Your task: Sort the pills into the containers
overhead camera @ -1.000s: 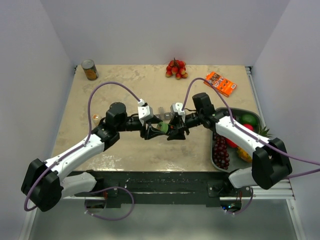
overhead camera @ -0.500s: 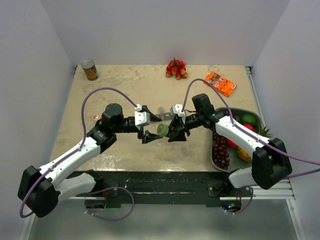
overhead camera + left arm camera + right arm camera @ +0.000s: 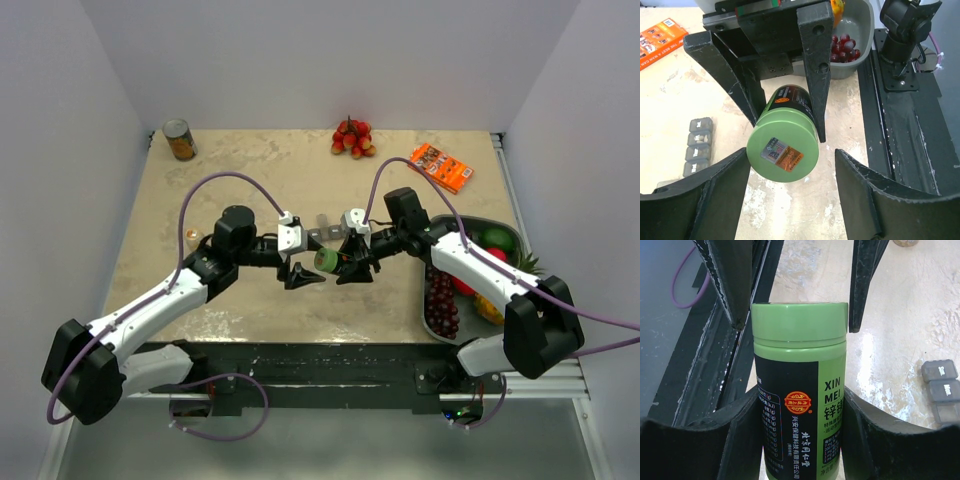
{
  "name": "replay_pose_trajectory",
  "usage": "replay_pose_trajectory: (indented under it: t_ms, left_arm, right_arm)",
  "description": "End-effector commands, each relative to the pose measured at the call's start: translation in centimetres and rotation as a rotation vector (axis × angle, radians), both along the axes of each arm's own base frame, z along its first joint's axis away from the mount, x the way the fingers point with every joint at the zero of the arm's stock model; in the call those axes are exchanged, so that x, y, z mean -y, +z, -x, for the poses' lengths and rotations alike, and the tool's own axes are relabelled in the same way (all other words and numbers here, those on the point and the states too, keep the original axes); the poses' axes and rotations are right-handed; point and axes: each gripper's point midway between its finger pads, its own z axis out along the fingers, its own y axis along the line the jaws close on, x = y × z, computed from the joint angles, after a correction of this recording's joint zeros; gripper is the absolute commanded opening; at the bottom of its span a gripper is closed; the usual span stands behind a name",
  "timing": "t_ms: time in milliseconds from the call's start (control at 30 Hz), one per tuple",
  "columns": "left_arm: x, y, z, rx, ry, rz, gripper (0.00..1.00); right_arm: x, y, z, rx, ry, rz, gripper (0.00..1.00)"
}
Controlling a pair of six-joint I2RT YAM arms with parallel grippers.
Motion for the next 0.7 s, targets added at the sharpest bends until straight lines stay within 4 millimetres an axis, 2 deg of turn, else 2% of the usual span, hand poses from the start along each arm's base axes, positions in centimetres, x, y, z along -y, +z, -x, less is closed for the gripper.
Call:
replay_pose_trajectory:
  t_ms: [0, 167, 267, 367, 400, 500, 567, 600, 667]
  left_arm:
    - [0.8, 3.4, -0.5, 0.078, -0.015, 0.082, 0.72]
    - [0.7, 3.6, -0.5, 0.074, -0.006, 0.099, 0.71]
    - [0.9, 3.4, -0.5, 0.057, -0.005, 0.096, 0.67]
    - [0.9, 3.2, -0.5, 0.042, -0.008, 0.094, 0.48]
    - [1.0, 3.1, -0.6, 0.028, -0.007, 0.091, 0.32]
    - [0.9, 2.9, -0.6, -0.029, 0.014, 0.089, 0.0]
    - [0.8, 2.6, -0.8, -0.087, 0.061, 0.084, 0.0]
    - [0.8, 2.7, -0.7, -0.172, 0.095, 0.092, 0.0]
    - [0.3, 2.4, -2.1, -0.299, 0.233, 0.091, 0.0]
  right_arm:
    - [-0.6, 1.8, -0.2, 0.052, 0.032, -0.049, 0.0]
    - [-0.6, 1.9, -0.2, 0.053, 0.034, -0.049, 0.0]
    - [-0.6, 1.8, -0.2, 0.052, 0.033, -0.048, 0.0]
    - [-0.6, 1.8, -0.2, 0.053, 0.031, -0.047, 0.0]
    - [-0.6, 1.8, -0.3, 0.054, 0.029, -0.046, 0.0]
    - [-0.6, 1.8, -0.4, 0.057, 0.026, -0.043, 0.0]
    - [-0.5, 1.7, -0.7, 0.063, 0.012, -0.036, 0.0]
    - [-0.5, 1.7, -0.8, 0.063, 0.005, -0.032, 0.0]
    - [-0.4, 1.6, -1.4, 0.078, -0.023, -0.02, 0.0]
